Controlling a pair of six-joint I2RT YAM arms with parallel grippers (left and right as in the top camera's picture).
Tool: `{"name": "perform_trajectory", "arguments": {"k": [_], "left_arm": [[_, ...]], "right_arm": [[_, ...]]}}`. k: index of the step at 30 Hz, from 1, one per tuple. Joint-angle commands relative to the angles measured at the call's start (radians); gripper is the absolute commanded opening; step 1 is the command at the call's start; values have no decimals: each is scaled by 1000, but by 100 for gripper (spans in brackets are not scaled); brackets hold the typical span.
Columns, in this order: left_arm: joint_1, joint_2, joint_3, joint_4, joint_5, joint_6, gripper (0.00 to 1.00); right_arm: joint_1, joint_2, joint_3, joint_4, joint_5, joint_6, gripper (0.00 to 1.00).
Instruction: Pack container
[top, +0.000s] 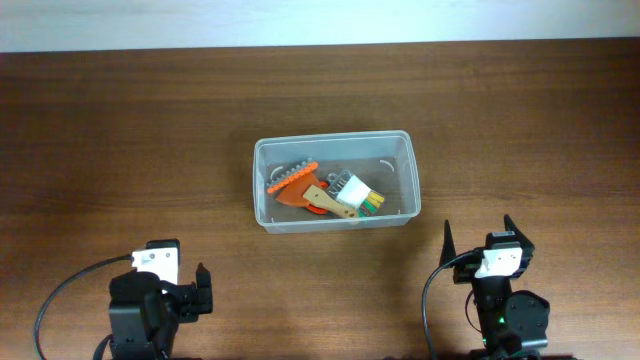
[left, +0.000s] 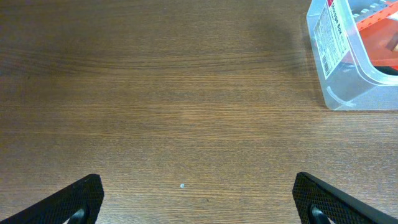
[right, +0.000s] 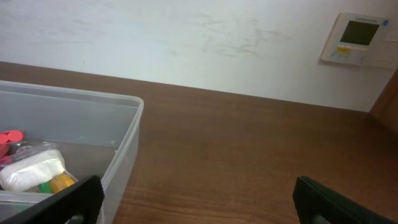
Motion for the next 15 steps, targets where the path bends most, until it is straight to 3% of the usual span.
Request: {"name": "perform_trajectory", "arguments": {"k": [1, 15], "left_arm": [[0, -6, -4, 0, -4, -10, 99], [-6, -40, -4, -6, -5, -10, 99]], "right_arm": [[-6, -6, -12, 3, 19, 15, 99], [-6, -6, -12, 3, 19, 15, 99]]}}
